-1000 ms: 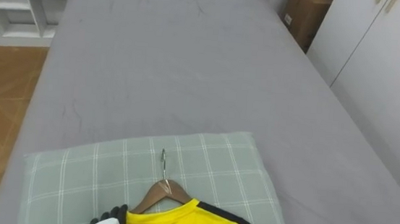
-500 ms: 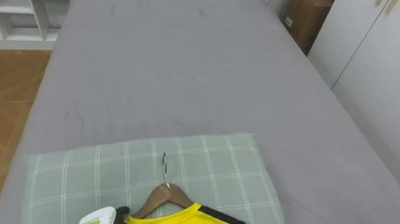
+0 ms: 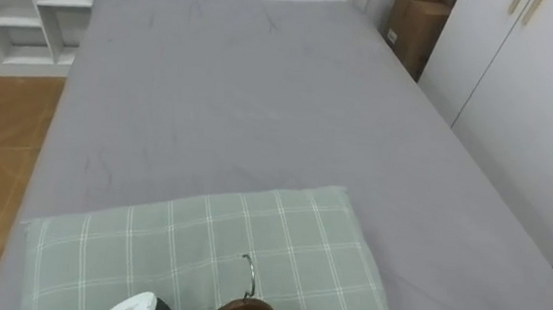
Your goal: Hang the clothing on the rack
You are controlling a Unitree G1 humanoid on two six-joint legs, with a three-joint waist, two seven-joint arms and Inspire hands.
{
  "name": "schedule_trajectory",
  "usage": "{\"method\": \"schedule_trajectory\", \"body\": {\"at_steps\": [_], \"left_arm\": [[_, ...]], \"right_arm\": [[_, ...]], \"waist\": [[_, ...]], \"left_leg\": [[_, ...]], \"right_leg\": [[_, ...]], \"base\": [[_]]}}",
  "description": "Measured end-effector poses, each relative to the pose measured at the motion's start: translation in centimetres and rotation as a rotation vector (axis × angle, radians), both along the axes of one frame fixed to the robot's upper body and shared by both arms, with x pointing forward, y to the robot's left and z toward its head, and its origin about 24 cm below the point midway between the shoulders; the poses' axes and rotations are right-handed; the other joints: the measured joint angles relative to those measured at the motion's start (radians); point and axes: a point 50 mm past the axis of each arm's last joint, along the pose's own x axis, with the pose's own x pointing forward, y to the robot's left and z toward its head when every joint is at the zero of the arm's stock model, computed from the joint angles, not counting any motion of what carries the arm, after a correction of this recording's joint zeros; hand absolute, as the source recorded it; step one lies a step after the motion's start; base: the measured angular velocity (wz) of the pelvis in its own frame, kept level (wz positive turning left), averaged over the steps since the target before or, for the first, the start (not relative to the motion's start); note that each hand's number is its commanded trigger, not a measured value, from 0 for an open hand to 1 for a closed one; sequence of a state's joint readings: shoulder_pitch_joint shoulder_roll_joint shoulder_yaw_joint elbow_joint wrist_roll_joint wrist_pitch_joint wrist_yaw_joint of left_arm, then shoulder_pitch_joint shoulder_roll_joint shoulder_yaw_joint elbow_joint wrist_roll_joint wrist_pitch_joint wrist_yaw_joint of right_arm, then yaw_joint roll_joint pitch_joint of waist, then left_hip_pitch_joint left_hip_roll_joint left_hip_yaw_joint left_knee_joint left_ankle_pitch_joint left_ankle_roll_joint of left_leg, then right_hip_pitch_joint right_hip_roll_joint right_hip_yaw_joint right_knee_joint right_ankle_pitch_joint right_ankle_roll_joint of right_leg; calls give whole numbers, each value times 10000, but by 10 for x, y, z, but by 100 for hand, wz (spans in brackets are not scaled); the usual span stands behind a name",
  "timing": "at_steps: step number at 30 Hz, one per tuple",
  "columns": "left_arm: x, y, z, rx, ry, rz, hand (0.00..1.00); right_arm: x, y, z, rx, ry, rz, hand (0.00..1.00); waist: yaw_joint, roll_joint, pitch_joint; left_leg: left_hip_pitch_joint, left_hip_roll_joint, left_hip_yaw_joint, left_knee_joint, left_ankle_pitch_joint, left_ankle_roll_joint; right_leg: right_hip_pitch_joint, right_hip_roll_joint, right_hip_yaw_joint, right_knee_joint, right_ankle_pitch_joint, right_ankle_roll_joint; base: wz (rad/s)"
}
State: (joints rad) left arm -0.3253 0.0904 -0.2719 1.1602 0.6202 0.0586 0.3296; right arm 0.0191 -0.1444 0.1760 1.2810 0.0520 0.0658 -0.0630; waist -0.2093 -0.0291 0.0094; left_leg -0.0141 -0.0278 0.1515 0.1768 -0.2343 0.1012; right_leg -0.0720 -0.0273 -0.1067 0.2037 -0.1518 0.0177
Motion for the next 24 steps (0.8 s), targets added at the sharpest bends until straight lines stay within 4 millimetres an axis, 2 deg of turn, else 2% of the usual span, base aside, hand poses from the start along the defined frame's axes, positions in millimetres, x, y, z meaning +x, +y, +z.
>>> {"method": "schedule_trajectory", "body": {"at_steps": [19,24], "left_arm": [[-5,5,-3,-486,244,638,100],[-9,7,-5,-1482,155,1860,100]], "right_arm": [[0,0,0,18,-25,-48,0],[0,-2,1,5,-138,-198,0]], "waist": [[21,58,-41],[65,86,-48]], "left_leg": [[117,8,-56,46,14,-18],[289,14,-29,-75,16,-23]], "right_leg": [[236,11,-120,-191,13,-4],[347,32,-93,-204,13,-4]], "base": [[1],[-1]]}}
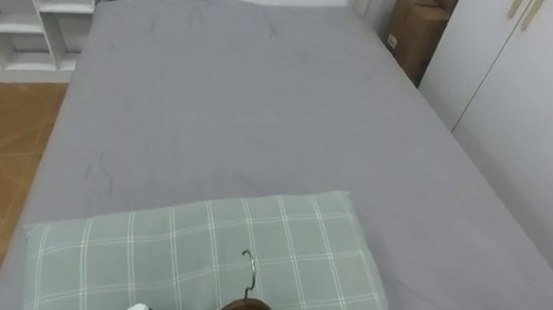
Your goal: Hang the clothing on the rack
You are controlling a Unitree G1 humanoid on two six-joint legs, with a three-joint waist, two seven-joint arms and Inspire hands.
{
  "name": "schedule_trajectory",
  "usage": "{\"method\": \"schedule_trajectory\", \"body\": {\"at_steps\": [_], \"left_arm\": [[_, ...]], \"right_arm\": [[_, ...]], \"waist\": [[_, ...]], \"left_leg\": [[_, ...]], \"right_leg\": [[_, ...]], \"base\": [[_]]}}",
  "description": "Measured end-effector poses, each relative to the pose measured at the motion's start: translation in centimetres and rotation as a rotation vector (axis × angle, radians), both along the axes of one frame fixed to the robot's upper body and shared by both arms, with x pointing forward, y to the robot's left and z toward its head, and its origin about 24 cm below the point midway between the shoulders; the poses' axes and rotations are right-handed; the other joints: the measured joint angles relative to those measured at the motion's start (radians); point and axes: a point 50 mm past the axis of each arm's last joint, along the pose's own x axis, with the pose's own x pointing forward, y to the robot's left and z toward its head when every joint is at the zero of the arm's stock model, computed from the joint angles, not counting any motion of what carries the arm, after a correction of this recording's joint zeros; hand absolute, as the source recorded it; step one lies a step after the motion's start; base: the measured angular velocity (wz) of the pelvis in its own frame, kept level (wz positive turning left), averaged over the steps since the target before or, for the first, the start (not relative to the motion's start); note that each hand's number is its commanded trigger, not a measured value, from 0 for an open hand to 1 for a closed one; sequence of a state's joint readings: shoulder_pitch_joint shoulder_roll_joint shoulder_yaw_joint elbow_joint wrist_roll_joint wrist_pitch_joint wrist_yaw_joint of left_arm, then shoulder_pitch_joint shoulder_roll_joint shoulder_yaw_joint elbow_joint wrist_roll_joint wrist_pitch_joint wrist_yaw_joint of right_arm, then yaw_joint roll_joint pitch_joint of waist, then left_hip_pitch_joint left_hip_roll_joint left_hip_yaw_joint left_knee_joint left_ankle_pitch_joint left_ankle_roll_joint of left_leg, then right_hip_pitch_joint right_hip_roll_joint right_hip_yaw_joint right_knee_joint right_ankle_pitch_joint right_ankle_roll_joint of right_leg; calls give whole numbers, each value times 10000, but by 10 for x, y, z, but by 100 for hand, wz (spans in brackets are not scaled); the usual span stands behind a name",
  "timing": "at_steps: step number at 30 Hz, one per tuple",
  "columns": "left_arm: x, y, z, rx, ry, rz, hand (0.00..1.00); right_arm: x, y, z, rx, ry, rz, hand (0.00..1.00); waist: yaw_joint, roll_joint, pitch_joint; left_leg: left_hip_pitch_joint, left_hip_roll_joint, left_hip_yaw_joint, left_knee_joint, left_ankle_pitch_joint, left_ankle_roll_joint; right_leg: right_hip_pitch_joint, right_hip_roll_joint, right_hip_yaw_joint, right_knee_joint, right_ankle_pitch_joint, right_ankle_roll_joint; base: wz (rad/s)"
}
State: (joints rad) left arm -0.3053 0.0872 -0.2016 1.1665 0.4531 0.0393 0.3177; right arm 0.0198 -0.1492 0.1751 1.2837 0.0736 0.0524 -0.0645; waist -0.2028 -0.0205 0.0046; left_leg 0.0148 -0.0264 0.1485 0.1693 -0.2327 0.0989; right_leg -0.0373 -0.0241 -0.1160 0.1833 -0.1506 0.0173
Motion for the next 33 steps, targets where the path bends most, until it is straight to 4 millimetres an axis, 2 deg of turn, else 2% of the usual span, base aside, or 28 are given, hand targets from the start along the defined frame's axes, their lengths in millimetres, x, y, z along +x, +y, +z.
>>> {"method": "schedule_trajectory", "body": {"at_steps": [6,9,14,19,27,33], "left_arm": [[2,0,2,-973,-247,855,100],[10,-2,8,-1434,-586,885,100],[21,-6,20,-1668,-1283,540,100],[24,-4,31,-1848,-1797,188,100],[33,-1,45,-1901,-2349,-124,100],[40,-4,65,-2096,-3310,-414,100]], "right_arm": [[2,-1,1,8,-231,-34,0],[2,-3,1,7,-301,-110,0],[3,-6,2,-79,-454,-75,0],[4,-8,3,-110,-484,-58,0],[4,-9,3,-125,-479,-55,0],[3,-14,4,-142,-467,-129,0]], "waist": [[17,36,-6],[123,75,15],[192,178,54],[197,276,48],[219,321,46],[231,452,39]], "left_leg": [[-28,-3,-56,32,1,-1],[-25,-6,-147,117,1,-2],[52,-24,-226,128,2,-3],[-4,-21,-380,205,10,-17],[-28,-31,-574,306,11,-19],[98,-38,-639,305,11,-19]], "right_leg": [[6,-17,-80,-7,0,0],[98,-32,-142,-27,0,0],[310,-63,-250,-193,1,2],[393,-65,-352,-292,38,-10],[509,-72,-595,-300,48,-18],[639,-72,-620,-313,50,-17]], "base": [[3],[12],[10],[8],[9],[3]]}}
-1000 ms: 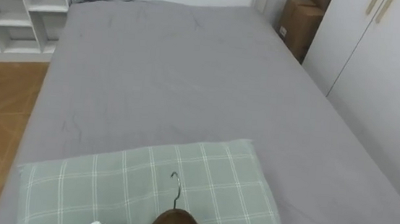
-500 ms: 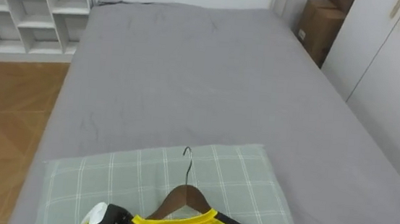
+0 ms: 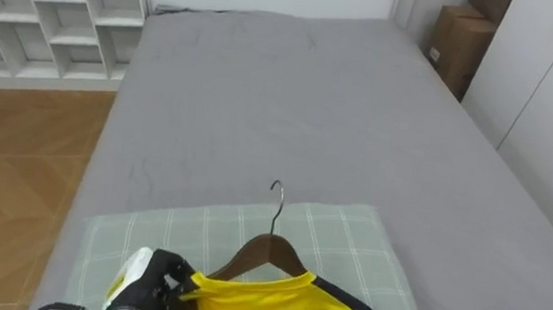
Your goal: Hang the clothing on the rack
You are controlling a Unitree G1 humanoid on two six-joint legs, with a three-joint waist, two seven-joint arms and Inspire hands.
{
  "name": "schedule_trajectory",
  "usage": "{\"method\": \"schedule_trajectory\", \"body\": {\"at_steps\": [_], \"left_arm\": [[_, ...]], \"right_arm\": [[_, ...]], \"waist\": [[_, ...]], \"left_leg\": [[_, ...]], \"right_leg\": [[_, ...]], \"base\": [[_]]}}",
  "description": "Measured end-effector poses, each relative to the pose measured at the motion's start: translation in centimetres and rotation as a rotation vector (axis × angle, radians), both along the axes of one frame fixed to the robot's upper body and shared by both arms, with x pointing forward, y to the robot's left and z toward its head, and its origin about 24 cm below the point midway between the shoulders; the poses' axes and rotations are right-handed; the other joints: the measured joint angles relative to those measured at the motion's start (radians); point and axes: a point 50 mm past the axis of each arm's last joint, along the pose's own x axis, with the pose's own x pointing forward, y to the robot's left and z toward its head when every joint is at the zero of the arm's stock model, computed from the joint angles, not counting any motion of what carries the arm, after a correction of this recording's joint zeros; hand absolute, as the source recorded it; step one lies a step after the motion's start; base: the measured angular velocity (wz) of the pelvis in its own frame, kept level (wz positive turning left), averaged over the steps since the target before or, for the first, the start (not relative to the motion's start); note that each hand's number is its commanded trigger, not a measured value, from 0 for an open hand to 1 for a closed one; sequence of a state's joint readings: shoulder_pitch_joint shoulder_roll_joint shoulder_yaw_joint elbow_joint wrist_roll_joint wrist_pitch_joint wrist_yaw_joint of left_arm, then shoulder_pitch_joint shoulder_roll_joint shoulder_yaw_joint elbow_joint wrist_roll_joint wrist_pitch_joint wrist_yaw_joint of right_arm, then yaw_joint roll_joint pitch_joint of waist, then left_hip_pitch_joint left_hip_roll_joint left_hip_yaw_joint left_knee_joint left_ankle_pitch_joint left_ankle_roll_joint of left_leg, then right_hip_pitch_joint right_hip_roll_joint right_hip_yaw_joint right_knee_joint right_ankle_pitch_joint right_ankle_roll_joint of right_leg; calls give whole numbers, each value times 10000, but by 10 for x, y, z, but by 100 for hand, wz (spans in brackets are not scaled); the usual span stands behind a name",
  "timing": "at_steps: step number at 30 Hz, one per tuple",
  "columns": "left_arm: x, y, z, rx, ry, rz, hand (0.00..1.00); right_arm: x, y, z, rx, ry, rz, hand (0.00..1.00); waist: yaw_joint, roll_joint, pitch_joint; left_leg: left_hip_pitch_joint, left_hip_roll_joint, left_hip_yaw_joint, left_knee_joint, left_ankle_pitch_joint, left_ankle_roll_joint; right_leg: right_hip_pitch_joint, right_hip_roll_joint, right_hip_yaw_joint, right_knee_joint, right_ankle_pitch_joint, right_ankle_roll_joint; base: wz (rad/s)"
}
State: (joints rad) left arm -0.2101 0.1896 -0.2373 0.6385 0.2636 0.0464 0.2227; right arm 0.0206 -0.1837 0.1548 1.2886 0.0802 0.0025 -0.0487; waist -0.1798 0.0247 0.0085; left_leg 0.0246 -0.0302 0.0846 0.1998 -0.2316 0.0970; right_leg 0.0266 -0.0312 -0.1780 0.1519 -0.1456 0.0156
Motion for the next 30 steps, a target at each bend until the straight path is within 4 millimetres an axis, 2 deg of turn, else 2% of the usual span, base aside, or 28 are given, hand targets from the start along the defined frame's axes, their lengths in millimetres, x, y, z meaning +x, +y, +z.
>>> {"method": "schedule_trajectory", "body": {"at_steps": [3,14,21,30], "left_arm": [[1,-1,3,-24,-145,-39,100],[2,0,5,-31,-218,-10,100],[16,-6,38,-305,-1762,-335,100],[23,-6,71,-781,-3172,-352,100]], "right_arm": [[-1,-2,0,8,23,-1,0],[-3,-3,0,4,77,-23,0],[-7,-2,-1,34,167,-69,0],[-11,3,-2,436,385,-256,0]], "waist": [[-2,65,-32],[231,56,-30],[381,-22,-12],[493,-227,-78]], "left_leg": [[101,1,11,-12,0,0],[144,4,97,-26,0,0],[396,14,221,-100,0,0],[561,13,181,-229,-2,-2]], "right_leg": [[95,2,13,-11,0,0],[98,18,136,10,10,1],[270,39,260,5,12,2],[416,52,286,6,17,10]], "base": [[0],[-1],[-5],[0]]}}
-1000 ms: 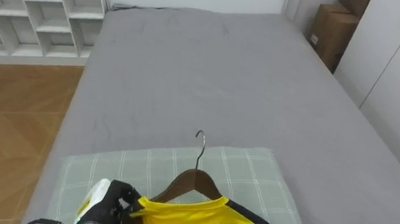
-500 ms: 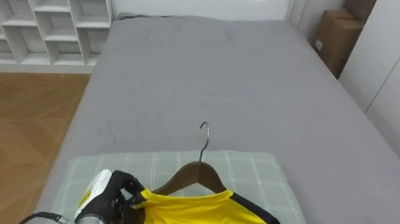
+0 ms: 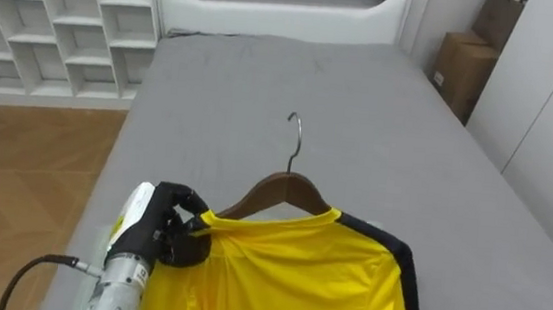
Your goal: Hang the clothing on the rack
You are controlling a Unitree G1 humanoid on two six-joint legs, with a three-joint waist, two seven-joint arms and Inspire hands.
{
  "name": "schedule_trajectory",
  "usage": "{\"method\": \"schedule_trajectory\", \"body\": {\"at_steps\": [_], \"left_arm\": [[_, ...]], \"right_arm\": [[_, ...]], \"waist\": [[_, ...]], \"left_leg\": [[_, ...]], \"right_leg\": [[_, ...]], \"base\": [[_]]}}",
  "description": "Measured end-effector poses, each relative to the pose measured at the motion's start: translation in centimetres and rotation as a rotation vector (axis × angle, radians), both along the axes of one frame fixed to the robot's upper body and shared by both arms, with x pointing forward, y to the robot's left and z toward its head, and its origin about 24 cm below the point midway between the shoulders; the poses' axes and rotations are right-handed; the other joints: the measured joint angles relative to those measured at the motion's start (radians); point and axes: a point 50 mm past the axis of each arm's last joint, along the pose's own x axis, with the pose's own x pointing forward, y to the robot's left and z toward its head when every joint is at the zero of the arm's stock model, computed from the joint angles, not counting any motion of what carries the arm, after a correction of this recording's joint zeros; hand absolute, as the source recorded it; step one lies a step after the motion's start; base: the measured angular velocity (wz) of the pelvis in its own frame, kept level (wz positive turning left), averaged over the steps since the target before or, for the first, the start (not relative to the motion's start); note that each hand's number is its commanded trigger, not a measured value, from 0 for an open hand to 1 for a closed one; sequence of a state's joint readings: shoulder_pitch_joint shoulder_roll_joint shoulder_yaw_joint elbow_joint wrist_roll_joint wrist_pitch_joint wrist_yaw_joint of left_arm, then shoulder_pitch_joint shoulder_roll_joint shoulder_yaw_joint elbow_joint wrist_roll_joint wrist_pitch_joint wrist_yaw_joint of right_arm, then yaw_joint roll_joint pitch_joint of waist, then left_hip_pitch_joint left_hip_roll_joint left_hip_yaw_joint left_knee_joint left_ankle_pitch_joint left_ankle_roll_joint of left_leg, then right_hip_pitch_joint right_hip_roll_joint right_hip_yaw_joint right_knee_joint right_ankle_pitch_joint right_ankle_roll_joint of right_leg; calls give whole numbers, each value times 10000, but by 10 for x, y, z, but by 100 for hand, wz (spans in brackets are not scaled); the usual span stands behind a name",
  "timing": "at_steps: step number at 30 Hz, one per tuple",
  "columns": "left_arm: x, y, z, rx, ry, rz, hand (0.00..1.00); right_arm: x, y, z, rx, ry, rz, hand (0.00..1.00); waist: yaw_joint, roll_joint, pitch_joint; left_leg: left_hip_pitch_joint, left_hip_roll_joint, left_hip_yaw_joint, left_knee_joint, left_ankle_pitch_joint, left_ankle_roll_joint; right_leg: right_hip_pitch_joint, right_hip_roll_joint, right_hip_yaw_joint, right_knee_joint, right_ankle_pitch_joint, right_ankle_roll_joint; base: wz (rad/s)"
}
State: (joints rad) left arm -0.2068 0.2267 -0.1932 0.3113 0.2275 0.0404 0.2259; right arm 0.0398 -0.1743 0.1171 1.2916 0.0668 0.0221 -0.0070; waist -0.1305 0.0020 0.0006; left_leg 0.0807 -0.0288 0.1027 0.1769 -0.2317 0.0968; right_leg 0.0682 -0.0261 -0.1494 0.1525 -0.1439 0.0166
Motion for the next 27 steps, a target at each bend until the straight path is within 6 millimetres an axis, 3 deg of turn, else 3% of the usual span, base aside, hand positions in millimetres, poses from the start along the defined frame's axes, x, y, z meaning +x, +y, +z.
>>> {"method": "schedule_trajectory", "body": {"at_steps": [4,14,21,27], "left_arm": [[2,-1,12,-130,-531,-2,100],[3,5,17,-236,-737,312,100],[4,8,38,-447,-1747,552,100],[1,8,35,-795,-1608,610,100]], "right_arm": [[-1,0,0,99,2,-117,0],[-4,-1,-1,162,77,-527,0],[-6,-5,0,91,95,-838,0],[-6,-7,1,68,99,-846,0]], "waist": [[-7,13,-5],[-7,48,-1],[18,199,-3],[14,255,19]], "left_leg": [[19,2,25,45,5,-7],[19,6,23,43,5,-8],[39,2,18,42,6,-8],[99,13,36,-2,6,-9]], "right_leg": [[2,10,18,-4,1,0],[2,8,-35,-28,0,0],[24,0,-52,-32,0,0],[33,14,-17,-23,1,-1]], "base": [[0],[0],[0],[0]]}}
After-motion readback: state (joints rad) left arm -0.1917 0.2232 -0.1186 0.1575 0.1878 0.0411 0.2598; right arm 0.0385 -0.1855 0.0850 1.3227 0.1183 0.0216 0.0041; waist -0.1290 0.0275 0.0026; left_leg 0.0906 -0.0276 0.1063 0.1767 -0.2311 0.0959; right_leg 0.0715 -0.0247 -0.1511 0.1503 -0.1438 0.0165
